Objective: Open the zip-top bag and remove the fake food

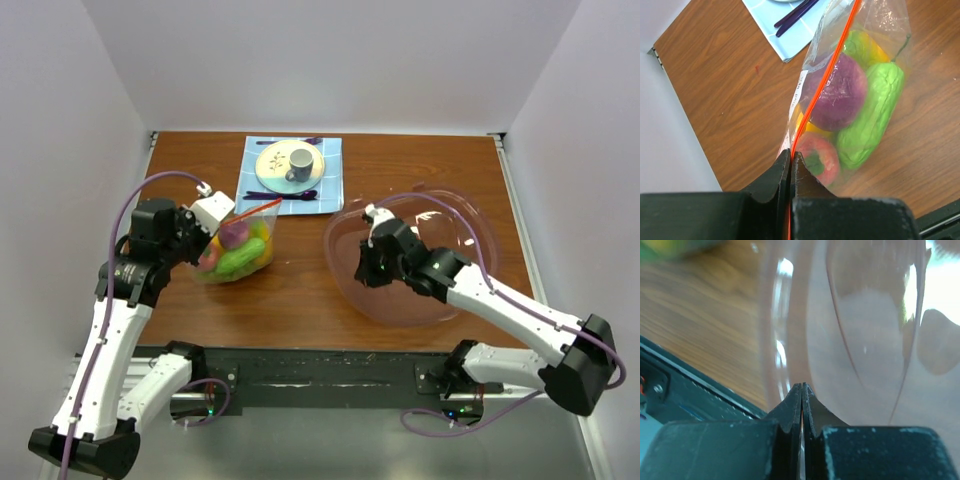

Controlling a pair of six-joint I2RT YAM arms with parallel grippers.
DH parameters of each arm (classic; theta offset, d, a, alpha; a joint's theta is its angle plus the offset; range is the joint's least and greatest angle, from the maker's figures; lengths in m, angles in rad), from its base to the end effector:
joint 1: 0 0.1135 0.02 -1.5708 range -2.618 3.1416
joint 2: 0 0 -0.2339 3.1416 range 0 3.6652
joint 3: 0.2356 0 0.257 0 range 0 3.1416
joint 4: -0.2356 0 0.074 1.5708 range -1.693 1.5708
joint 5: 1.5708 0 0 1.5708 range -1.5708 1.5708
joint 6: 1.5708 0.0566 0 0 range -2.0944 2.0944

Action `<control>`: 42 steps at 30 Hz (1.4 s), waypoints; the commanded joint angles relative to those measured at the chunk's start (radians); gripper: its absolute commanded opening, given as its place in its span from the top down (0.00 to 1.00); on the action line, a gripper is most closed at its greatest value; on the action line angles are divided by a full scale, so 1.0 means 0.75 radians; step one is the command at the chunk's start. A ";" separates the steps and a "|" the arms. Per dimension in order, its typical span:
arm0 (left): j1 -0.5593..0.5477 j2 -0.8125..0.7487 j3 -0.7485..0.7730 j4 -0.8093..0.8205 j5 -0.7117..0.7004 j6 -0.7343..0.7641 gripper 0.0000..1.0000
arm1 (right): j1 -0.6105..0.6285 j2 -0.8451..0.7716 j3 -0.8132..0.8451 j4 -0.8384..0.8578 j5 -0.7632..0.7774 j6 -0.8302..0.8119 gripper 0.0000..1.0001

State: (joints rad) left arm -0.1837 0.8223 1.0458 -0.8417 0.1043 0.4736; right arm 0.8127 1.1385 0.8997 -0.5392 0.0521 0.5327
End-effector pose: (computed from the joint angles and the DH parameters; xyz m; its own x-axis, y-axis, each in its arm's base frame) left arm 0.1930 -0.0419 0.3233 -0.3862 0.5331 -0.7527 0.4958 0.8081 0.3180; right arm 0.1891 0.1955 0.2335 -0.7710 -0.0766 -0.6322 -0.3576 0.8735 0.3303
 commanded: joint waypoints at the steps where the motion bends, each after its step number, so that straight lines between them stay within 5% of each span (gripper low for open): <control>1: 0.006 -0.016 0.050 0.022 0.018 0.011 1.00 | 0.000 0.083 0.201 -0.148 0.135 -0.131 1.00; 7: 0.006 -0.057 0.052 0.024 0.018 0.013 1.00 | 0.002 0.255 0.324 -0.365 0.360 -0.164 1.00; 19: 0.006 0.012 0.086 0.098 0.135 -0.055 1.00 | 0.166 0.478 0.363 -0.267 0.010 -0.144 1.00; 28: 0.006 -0.088 0.015 0.073 0.164 0.041 1.00 | 0.313 0.703 0.561 -0.024 -0.002 -0.058 1.00; 35: 0.006 -0.227 -0.055 0.006 0.274 0.203 1.00 | 0.313 0.750 0.860 -0.293 0.157 -0.219 1.00; 36: 0.006 -0.245 -0.061 0.010 0.282 0.231 0.96 | 0.313 0.696 0.862 -0.310 0.172 -0.240 0.97; 37: 0.006 -0.274 -0.071 0.010 0.300 0.248 0.94 | 0.313 0.667 0.862 -0.326 0.194 -0.260 0.81; 38: 0.006 -0.288 -0.079 0.008 0.311 0.291 0.90 | 0.313 0.634 0.862 -0.324 0.223 -0.319 0.74; 42: 0.006 -0.315 -0.116 0.004 0.390 0.397 0.91 | 0.317 0.434 0.791 -0.200 0.044 -0.544 0.45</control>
State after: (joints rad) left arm -0.1833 0.6010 0.9707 -0.8730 0.3050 0.6529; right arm 1.0470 1.6150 1.5047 -0.7353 0.1608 0.3176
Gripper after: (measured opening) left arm 0.098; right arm 0.447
